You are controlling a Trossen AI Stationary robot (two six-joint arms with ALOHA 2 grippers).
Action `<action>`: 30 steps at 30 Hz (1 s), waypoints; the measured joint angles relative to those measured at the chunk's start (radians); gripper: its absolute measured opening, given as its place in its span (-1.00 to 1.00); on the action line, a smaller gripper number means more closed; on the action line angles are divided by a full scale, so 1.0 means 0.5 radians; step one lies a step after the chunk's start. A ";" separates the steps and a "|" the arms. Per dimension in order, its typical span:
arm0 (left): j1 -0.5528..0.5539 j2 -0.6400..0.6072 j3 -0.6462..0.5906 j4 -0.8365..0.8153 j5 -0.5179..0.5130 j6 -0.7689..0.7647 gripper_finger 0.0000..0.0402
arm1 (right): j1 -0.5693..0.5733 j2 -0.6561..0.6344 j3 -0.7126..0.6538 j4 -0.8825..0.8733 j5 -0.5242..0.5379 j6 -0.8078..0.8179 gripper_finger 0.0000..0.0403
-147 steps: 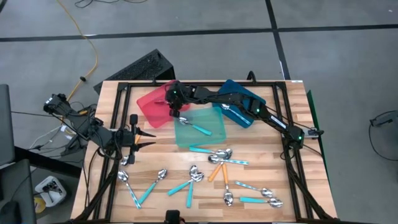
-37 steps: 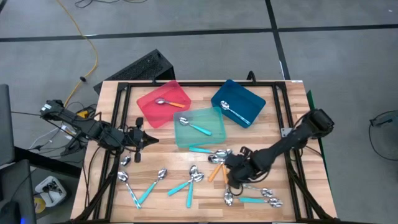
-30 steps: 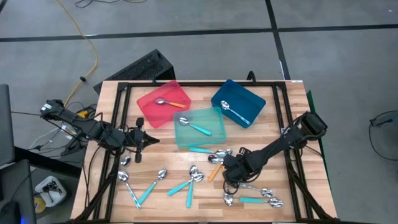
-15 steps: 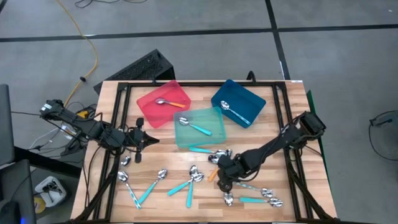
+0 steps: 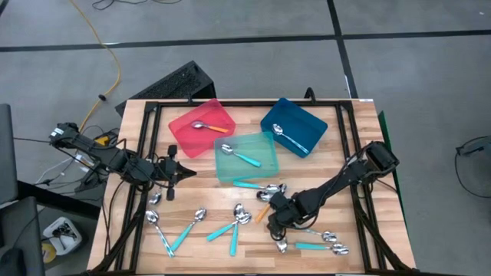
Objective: Sort silverware by color (type)
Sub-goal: Put the top patterned blue spoon into the blue bin
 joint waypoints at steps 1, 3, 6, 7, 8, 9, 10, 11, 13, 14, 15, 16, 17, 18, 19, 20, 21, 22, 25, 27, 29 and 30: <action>0.000 0.000 0.000 0.007 0.000 0.000 -1.00 | 0.000 0.000 0.000 -0.023 0.014 0.020 0.21; 0.000 -0.001 0.000 0.005 -0.001 0.000 -1.00 | 0.000 0.000 0.002 -0.064 0.024 0.023 0.21; 0.000 0.000 0.000 0.005 -0.001 0.000 -1.00 | -0.001 0.001 0.001 -0.076 0.029 0.027 0.21; 0.000 -0.001 0.000 0.007 -0.001 -0.001 -1.00 | -0.004 0.001 0.000 -0.075 0.031 0.029 0.21; 0.000 -0.001 0.000 0.006 -0.001 -0.001 -1.00 | -0.006 0.001 -0.001 -0.071 0.031 0.029 0.21; 0.000 0.000 0.000 0.005 -0.001 -0.001 -1.00 | -0.007 0.001 -0.001 -0.075 0.031 0.032 0.21; 0.000 0.000 0.000 0.005 -0.001 -0.001 -1.00 | -0.009 0.002 -0.001 -0.085 0.038 0.033 0.21; 0.000 -0.001 0.000 0.005 -0.002 -0.001 -1.00 | -0.009 0.003 -0.001 -0.097 0.054 0.034 0.20; 0.000 -0.001 0.000 0.005 -0.002 0.003 -1.00 | -0.015 0.005 -0.001 -0.118 0.074 0.033 0.18; 0.000 0.000 0.000 0.005 -0.002 0.005 -1.00 | -0.023 0.005 -0.002 -0.117 0.074 0.013 0.16; 0.000 -0.001 0.000 0.005 -0.003 0.006 -1.00 | -0.033 0.000 -0.002 -0.105 0.071 -0.029 0.14; 0.000 -0.001 0.000 0.005 -0.003 0.008 -1.00 | -0.038 -0.017 -0.007 -0.085 0.067 -0.090 0.12; 0.000 0.000 0.000 0.004 -0.003 0.008 -1.00 | -0.041 -0.030 -0.008 -0.072 0.071 -0.167 0.10; 0.000 0.000 0.000 0.005 -0.003 0.008 -1.00 | -0.048 -0.034 -0.002 -0.071 0.074 -0.243 0.08; 0.000 0.000 0.000 0.004 -0.003 0.008 -1.00 | -0.059 -0.035 0.014 -0.079 0.076 -0.314 0.06; 0.000 0.000 0.000 0.004 -0.003 0.008 -1.00 | -0.069 -0.050 0.031 -0.093 0.093 -0.383 0.05; 0.000 0.000 0.000 0.004 -0.003 0.008 -1.00 | -0.077 -0.075 0.046 -0.122 0.121 -0.452 0.04; 0.000 0.000 0.000 0.004 -0.003 0.008 -1.00 | -0.092 -0.098 0.064 -0.156 0.128 -0.509 0.02; 0.000 -0.001 -0.001 0.004 -0.004 0.009 -1.00 | -0.131 -0.147 0.082 -0.249 0.143 -0.645 0.01; 0.000 0.000 0.000 0.001 -0.004 0.008 -1.00 | -0.159 -0.153 0.082 -0.291 0.140 -0.708 0.01; 0.000 0.000 0.000 -0.005 -0.003 0.008 -1.00 | -0.181 -0.183 0.081 -0.381 0.133 -0.761 0.01; 0.000 -0.001 0.000 -0.006 -0.004 0.008 -1.00 | -0.186 -0.194 0.082 -0.432 0.135 -0.792 0.01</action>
